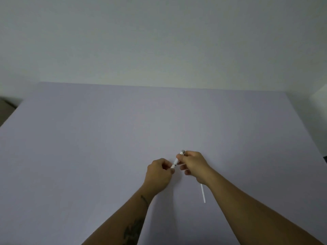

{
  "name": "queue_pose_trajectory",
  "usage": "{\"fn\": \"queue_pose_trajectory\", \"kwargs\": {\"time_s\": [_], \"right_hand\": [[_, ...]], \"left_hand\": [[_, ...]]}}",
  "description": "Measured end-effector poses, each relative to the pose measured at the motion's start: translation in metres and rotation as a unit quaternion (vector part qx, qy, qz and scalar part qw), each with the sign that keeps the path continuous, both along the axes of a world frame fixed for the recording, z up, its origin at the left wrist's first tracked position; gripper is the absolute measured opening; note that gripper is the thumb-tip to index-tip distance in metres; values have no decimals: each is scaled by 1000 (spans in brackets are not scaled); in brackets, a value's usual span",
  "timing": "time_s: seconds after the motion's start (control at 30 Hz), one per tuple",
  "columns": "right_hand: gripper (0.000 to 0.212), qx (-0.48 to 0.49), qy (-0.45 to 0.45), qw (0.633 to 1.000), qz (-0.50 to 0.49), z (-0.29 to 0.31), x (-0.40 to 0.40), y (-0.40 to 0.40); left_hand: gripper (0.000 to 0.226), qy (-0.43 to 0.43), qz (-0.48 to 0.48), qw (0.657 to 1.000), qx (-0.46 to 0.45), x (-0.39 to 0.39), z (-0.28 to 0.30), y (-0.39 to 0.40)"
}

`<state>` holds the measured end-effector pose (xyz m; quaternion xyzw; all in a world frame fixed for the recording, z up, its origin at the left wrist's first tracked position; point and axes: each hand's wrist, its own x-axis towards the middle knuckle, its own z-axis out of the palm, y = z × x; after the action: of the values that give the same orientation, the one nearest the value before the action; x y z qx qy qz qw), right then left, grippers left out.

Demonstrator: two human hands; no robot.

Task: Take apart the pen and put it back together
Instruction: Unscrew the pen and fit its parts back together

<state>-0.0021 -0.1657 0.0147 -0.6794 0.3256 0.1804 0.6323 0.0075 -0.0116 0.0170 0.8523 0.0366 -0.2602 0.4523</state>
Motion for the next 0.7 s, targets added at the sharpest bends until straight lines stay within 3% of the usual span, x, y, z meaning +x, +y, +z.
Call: {"fn": "queue_pose_trajectory", "kwargs": {"time_s": [0.33,0.4,0.53,0.7], "right_hand": [[16,100,-12,988,-113,7,23,-13],[18,58,-24,990,-128,4,25,-28],[9,-75,-2,997,9,4,18,-53],[13,-199,30,973,110,-10,14,-42]], "left_hand": [[11,21,-52,998,41,23,26,9],[10,37,-38,997,53,17,21,20],[8,8,43,998,43,14,17,29],[8,15,53,998,29,14,17,18]]}}
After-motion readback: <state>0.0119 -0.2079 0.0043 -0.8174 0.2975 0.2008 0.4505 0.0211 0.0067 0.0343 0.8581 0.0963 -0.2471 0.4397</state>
